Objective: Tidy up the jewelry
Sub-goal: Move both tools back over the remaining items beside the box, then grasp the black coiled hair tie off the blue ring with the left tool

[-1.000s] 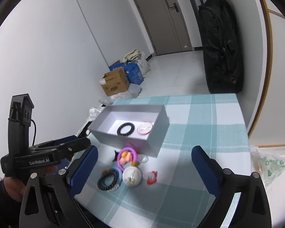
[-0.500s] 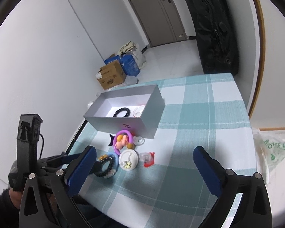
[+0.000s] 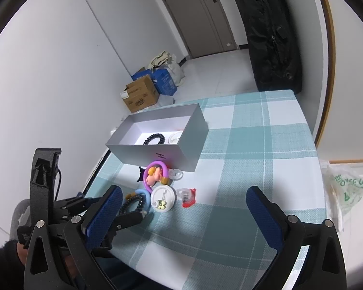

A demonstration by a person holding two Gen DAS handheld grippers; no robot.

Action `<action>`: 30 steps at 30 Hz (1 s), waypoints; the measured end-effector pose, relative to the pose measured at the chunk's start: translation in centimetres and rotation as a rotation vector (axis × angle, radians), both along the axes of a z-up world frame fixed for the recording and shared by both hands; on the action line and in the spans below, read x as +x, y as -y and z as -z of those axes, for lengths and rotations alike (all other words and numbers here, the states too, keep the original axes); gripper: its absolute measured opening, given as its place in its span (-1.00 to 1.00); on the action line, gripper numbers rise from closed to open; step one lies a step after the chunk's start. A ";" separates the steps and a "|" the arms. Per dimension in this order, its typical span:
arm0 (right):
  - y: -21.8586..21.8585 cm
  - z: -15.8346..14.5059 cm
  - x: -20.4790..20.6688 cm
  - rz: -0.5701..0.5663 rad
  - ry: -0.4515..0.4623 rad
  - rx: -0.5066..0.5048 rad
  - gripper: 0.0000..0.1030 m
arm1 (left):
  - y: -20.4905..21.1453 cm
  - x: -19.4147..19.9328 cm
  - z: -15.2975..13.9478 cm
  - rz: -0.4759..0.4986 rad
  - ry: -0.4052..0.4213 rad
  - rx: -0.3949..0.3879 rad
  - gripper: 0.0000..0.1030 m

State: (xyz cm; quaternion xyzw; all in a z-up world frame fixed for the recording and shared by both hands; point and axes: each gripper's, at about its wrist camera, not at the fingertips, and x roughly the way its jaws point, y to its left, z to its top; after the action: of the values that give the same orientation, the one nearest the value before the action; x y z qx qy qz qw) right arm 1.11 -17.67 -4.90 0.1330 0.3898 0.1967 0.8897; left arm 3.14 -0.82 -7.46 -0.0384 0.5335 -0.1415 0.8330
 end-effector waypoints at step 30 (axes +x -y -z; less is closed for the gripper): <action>-0.3 0.4 -0.3 0.005 -0.022 -0.029 1.00 | -1.3 0.0 -0.9 0.014 -0.019 -0.061 -0.60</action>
State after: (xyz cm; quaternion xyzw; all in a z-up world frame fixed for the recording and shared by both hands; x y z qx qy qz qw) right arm 0.77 -17.35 -5.32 0.1230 0.4020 0.1872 0.8878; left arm 3.16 0.46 -6.56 -0.0614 0.5372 -0.1632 0.8253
